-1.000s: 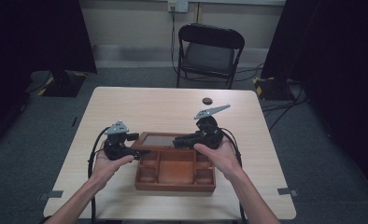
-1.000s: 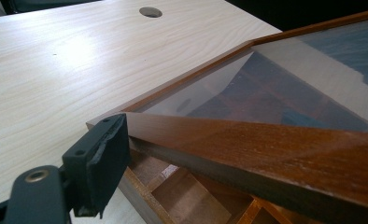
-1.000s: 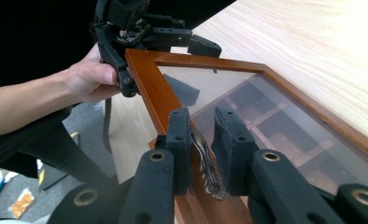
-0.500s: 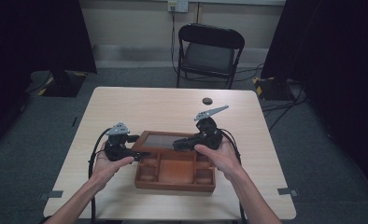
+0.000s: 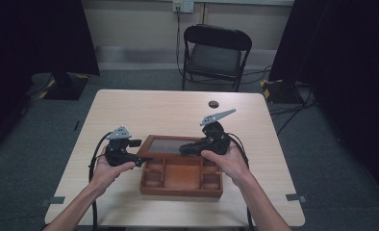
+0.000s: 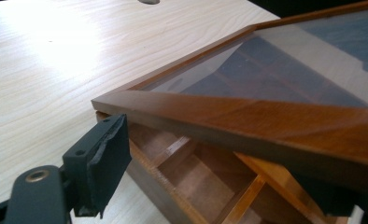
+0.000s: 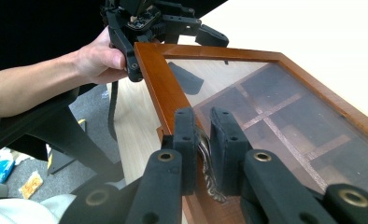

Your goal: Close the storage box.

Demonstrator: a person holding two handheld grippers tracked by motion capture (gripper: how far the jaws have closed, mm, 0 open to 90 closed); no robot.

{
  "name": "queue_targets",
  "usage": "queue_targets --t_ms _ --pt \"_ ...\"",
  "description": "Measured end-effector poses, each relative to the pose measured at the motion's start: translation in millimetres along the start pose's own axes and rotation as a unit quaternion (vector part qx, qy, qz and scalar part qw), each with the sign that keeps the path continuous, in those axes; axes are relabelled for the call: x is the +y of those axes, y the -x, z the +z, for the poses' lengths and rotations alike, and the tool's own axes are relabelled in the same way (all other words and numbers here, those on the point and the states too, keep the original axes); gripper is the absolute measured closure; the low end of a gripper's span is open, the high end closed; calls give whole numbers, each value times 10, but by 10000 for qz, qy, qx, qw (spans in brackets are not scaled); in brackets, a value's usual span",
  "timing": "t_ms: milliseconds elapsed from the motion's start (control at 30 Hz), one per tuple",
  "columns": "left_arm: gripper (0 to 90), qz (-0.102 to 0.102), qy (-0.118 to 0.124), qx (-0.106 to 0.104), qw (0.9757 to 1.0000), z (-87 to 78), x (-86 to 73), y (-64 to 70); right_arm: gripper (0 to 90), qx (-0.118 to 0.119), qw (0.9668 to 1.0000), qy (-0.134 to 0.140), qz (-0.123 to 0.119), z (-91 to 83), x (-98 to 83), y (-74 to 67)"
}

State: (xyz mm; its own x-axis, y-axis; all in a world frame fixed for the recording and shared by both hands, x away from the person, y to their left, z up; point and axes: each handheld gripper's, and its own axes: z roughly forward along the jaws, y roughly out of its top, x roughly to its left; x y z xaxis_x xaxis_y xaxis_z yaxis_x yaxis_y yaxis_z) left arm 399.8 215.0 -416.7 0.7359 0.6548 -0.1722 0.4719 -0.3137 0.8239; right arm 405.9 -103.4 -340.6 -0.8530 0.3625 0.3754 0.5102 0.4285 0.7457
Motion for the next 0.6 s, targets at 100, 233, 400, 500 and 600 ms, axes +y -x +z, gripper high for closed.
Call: queue_targets --t_ms 100,233,400,500,600 --pt "173 31 -56 31 10000 -2 -17 -18 814 -30 10000 3 -7 -24 -9 1" --pt "173 0 -165 59 9998 4 -40 -83 813 -45 10000 -16 -46 -33 -25 2" --pt "174 -120 -240 116 9996 -21 -54 -145 814 -60 9999 -67 -99 -23 -40 -14" --pt "178 -184 -218 189 9994 -57 -58 -173 814 -46 9999 -87 -129 -24 -45 -14" --pt "179 -249 -203 261 9991 -101 -79 -215 814 -48 9999 -93 -136 -23 -53 -16"
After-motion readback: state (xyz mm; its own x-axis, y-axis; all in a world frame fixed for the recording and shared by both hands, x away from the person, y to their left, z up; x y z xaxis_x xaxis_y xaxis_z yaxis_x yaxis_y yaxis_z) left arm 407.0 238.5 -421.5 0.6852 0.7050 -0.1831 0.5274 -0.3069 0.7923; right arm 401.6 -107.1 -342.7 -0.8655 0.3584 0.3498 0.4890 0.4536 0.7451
